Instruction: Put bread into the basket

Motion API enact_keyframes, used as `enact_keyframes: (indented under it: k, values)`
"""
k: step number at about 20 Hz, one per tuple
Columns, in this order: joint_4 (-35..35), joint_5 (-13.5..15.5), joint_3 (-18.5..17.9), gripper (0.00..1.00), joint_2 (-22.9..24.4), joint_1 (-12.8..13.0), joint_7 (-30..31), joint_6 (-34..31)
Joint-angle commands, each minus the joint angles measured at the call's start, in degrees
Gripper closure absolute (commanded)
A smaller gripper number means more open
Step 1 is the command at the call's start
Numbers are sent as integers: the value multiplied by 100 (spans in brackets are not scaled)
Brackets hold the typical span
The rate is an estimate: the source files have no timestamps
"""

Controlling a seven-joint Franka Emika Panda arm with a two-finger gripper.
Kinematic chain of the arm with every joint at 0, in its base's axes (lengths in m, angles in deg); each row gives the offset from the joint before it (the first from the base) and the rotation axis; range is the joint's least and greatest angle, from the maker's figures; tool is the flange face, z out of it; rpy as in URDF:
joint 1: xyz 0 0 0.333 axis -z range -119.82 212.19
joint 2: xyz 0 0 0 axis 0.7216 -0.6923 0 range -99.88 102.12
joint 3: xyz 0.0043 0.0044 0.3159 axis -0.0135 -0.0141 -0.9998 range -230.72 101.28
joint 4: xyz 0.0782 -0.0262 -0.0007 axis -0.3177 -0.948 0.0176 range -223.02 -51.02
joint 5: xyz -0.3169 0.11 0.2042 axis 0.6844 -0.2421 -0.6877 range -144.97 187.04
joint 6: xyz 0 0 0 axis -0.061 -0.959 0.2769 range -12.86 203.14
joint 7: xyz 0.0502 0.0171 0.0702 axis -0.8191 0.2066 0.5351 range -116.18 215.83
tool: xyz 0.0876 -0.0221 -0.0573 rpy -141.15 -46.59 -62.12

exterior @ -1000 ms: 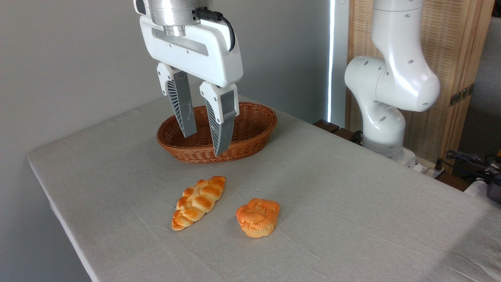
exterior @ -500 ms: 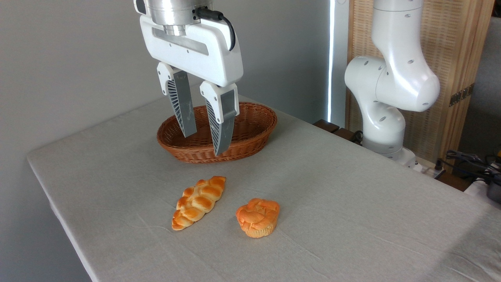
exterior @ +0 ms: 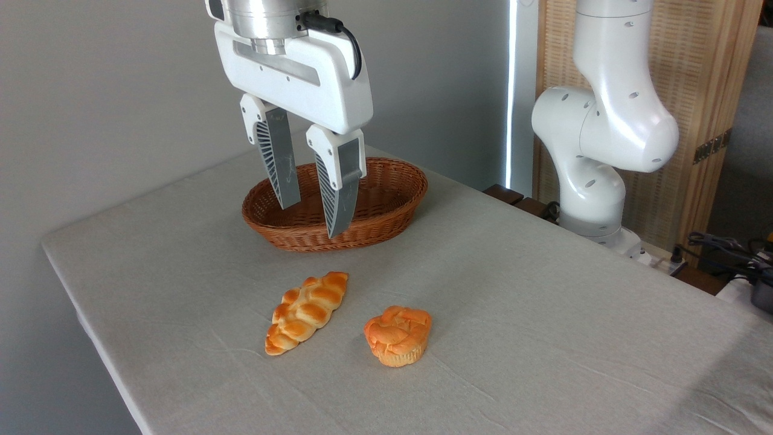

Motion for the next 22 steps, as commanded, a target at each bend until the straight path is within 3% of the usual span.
enact_keyframes:
  k: [1,7,13,15,19,22]
  values:
    - [-3,111,18,0,19,28,81,12]
    - [-291,225,150,0,71,98,310,169]
    - [-1987,507,264,0,809,238,319,1768]
    - [-2313,507,326,0,836,291,310,2093]
    - [-3165,516,423,0,766,467,310,3340]
    - [-3413,498,431,0,617,634,292,3667]
